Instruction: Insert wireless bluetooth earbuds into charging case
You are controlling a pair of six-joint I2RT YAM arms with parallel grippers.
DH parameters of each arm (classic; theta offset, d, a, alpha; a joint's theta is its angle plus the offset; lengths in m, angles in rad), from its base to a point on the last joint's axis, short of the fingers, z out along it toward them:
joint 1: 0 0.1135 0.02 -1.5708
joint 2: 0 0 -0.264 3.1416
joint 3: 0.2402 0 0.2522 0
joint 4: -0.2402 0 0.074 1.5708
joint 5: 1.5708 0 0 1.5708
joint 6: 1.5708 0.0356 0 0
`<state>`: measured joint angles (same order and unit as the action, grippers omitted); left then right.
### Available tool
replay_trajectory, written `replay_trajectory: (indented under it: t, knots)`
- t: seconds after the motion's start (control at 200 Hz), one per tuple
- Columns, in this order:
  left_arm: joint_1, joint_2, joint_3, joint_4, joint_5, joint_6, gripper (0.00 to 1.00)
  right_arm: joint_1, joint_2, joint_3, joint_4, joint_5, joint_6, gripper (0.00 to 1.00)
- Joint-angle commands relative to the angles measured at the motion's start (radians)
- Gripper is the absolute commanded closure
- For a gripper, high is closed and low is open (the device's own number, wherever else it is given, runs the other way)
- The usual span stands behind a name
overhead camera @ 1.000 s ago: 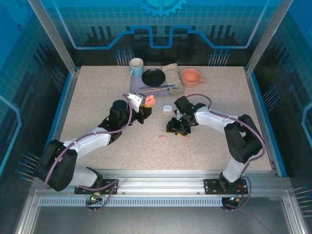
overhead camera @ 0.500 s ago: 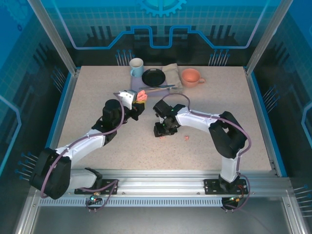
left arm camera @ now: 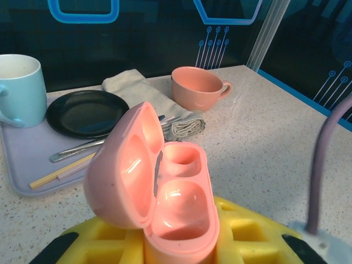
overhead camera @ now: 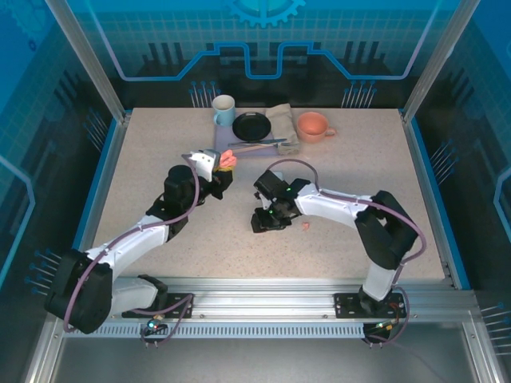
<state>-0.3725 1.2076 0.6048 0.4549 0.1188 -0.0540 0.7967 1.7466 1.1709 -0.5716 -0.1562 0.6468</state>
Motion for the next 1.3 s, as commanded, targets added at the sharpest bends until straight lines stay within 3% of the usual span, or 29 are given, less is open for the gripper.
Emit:
replay_trajectory:
  t: [0.0,0.17,0.225,0.34,0.495,0.885,1.085,1.296]
  knots:
    - [0.014,-0.025,-0.010,-0.001,-0.013,-0.017,1.00,-0.009,-0.009,0.028,-0.025,0.026,-0.012,0.61]
    - [0.018,-0.044,-0.014,-0.011,-0.017,-0.017,1.00,0.084,0.093,0.174,-0.196,0.329,-0.231,0.55]
    - [0.022,-0.049,-0.014,-0.014,-0.014,-0.018,1.00,0.104,0.113,0.180,-0.197,0.375,-0.332,0.52]
    - [0.029,-0.058,-0.014,-0.020,-0.011,-0.013,1.00,0.096,0.120,0.131,-0.135,0.316,-0.490,0.49]
    - [0.034,-0.063,-0.014,-0.026,-0.009,-0.012,1.00,0.062,0.149,0.111,-0.114,0.216,-0.569,0.50]
    - [0.037,-0.060,-0.016,-0.021,-0.002,-0.020,1.00,0.065,0.240,0.156,-0.101,0.198,-0.590,0.49]
    - [0.037,-0.059,-0.013,-0.019,0.001,-0.024,1.00,0.065,0.270,0.191,-0.112,0.236,-0.532,0.58]
    - [0.037,-0.055,-0.013,-0.016,0.005,-0.029,1.00,0.038,0.261,0.185,-0.119,0.266,-0.371,0.68]
